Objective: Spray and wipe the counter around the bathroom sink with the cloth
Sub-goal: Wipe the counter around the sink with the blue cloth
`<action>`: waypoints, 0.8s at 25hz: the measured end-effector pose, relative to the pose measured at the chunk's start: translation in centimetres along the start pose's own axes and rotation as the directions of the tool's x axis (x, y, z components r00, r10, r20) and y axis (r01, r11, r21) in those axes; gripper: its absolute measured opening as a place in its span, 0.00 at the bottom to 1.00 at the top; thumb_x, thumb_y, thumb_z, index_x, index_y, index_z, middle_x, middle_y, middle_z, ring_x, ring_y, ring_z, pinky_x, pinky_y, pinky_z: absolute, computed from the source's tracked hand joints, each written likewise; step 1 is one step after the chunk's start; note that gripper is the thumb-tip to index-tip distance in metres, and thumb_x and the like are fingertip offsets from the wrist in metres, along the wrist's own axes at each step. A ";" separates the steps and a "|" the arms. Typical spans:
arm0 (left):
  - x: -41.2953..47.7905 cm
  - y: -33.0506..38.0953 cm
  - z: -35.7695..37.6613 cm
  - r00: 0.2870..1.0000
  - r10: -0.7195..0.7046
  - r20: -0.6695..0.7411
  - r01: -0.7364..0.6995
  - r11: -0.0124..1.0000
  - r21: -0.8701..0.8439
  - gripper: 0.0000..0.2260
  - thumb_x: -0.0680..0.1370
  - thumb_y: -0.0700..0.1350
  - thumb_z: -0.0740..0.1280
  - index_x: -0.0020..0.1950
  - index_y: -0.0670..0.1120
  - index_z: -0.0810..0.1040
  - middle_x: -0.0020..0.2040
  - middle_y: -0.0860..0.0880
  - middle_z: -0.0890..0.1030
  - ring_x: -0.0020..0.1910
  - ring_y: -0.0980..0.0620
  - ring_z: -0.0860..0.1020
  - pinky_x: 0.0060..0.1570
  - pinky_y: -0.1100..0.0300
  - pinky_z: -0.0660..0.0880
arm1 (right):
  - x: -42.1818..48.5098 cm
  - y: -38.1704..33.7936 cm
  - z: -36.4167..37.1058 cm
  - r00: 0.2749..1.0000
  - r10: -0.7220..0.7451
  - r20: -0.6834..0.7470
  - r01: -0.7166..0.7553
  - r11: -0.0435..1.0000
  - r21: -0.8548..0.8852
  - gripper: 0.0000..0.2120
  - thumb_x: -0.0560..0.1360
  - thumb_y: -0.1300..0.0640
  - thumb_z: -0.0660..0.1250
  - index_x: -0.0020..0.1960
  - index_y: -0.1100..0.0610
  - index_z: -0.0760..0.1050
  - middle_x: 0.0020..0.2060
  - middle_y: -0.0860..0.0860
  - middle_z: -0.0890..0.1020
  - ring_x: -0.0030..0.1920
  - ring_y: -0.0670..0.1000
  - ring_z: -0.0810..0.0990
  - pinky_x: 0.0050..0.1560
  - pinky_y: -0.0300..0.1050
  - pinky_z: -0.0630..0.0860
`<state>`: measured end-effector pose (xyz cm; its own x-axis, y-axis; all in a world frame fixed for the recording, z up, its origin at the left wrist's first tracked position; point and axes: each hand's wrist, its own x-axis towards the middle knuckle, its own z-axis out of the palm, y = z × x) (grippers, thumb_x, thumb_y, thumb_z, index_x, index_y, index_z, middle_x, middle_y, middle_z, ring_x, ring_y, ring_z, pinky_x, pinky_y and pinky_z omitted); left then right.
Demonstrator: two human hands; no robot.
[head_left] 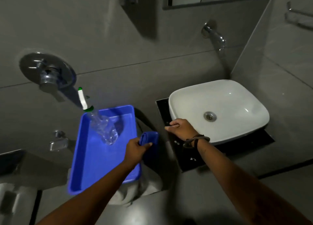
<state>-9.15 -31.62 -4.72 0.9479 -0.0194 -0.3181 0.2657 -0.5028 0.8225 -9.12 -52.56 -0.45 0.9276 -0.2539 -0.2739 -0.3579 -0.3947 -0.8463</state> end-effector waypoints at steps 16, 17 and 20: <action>-7.7 -3.4 22.8 0.906 0.173 0.387 -0.405 0.623 0.669 0.57 0.67 0.80 0.53 0.79 0.42 0.37 0.78 0.42 0.33 0.78 0.40 0.33 0.71 0.54 0.24 | 3.2 15.6 -13.2 0.962 -0.253 -0.101 0.099 0.671 -0.735 0.28 0.75 0.38 0.54 0.63 0.58 0.72 0.70 0.60 0.70 0.73 0.61 0.62 0.72 0.63 0.58; -7.6 -3.7 22.8 0.903 0.164 0.398 -0.408 0.620 0.670 0.58 0.66 0.81 0.52 0.79 0.42 0.36 0.78 0.43 0.32 0.78 0.41 0.32 0.72 0.53 0.24 | 3.4 15.7 -13.3 0.962 -0.262 -0.077 0.112 0.636 -0.763 0.30 0.76 0.37 0.52 0.66 0.58 0.70 0.73 0.60 0.67 0.75 0.61 0.60 0.73 0.64 0.57; -7.8 -4.2 22.7 0.881 0.155 0.448 -0.439 0.623 0.648 0.59 0.63 0.83 0.49 0.78 0.44 0.33 0.79 0.45 0.31 0.78 0.43 0.31 0.77 0.48 0.31 | 3.8 15.8 -13.5 0.961 -0.277 0.000 0.160 0.559 -0.814 0.34 0.75 0.34 0.46 0.70 0.56 0.66 0.75 0.58 0.64 0.76 0.59 0.59 0.72 0.67 0.57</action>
<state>-21.67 -48.94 -16.39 0.7971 -0.4819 -0.3639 -0.3642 -0.8644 0.3467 -12.67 -71.71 -8.64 0.9904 -0.1352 -0.0289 -0.1380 -0.9798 -0.1448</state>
